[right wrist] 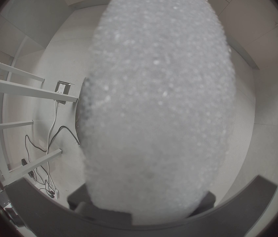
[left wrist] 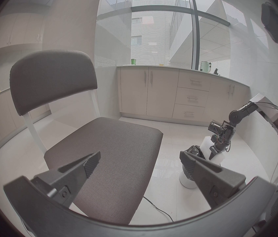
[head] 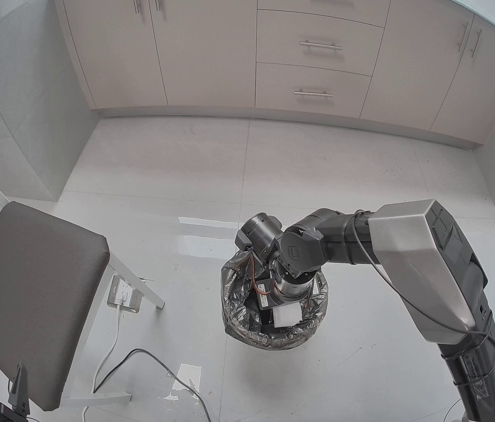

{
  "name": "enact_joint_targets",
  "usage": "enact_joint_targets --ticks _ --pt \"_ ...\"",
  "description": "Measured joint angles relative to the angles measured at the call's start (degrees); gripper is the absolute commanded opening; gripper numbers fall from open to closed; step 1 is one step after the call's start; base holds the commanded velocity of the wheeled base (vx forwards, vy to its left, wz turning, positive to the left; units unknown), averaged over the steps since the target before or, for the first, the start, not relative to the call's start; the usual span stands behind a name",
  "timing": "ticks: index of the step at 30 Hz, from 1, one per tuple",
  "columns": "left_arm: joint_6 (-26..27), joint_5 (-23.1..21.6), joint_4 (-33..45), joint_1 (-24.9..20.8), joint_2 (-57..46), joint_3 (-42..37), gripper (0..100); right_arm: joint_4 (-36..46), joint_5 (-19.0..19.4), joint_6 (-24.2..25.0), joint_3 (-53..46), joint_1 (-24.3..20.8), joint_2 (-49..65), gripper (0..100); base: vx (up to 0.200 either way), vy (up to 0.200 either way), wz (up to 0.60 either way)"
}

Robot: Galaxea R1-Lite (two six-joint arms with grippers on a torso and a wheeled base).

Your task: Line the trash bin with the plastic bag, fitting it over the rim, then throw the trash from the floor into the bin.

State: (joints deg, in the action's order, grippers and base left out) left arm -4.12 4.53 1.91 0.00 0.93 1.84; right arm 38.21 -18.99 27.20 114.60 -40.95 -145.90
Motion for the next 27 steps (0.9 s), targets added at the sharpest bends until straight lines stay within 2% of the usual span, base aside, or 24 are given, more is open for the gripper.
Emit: enact_joint_targets --ticks 27 --pt "0.0 0.0 0.0 0.0 0.0 0.0 100 0.3 -0.2 0.0 0.0 0.3 -2.6 0 0.000 0.000 0.00"
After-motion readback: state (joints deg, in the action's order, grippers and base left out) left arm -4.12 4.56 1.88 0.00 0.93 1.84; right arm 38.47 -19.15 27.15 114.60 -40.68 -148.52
